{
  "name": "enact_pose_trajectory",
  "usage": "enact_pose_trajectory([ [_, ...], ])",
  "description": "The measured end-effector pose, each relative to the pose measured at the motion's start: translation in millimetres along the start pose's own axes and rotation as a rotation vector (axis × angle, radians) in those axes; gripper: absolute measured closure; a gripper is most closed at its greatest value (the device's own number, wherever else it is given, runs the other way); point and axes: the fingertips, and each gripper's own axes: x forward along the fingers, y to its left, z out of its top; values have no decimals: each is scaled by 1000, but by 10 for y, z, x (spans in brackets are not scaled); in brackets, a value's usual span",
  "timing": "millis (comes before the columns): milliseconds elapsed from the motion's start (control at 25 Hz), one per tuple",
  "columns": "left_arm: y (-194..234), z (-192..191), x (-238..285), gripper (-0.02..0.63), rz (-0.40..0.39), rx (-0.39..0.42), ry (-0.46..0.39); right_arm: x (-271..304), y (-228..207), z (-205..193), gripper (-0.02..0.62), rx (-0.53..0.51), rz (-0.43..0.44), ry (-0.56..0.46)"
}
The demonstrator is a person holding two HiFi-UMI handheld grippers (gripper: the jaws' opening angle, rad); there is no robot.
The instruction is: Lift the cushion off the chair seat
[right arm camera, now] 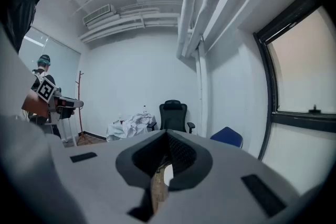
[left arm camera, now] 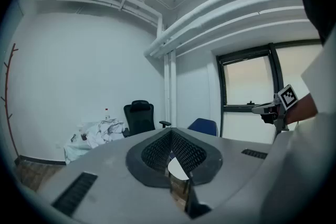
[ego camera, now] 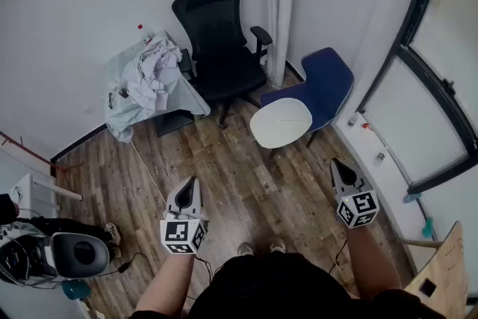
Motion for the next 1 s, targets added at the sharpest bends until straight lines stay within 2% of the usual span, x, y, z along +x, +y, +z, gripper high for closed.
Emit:
enact_pose_trajectory([
  [400,-31,1,-44,601,-7,13,11,-53,-15,-76,584,19,-10,-3],
  [760,-293,106,213,601,-25,23,6,-200,-365,-93,583,52,-60,-28],
  [1000,-549,43,432,601,-31,60,38,-207,-568,-234,583,81,-38,-36],
])
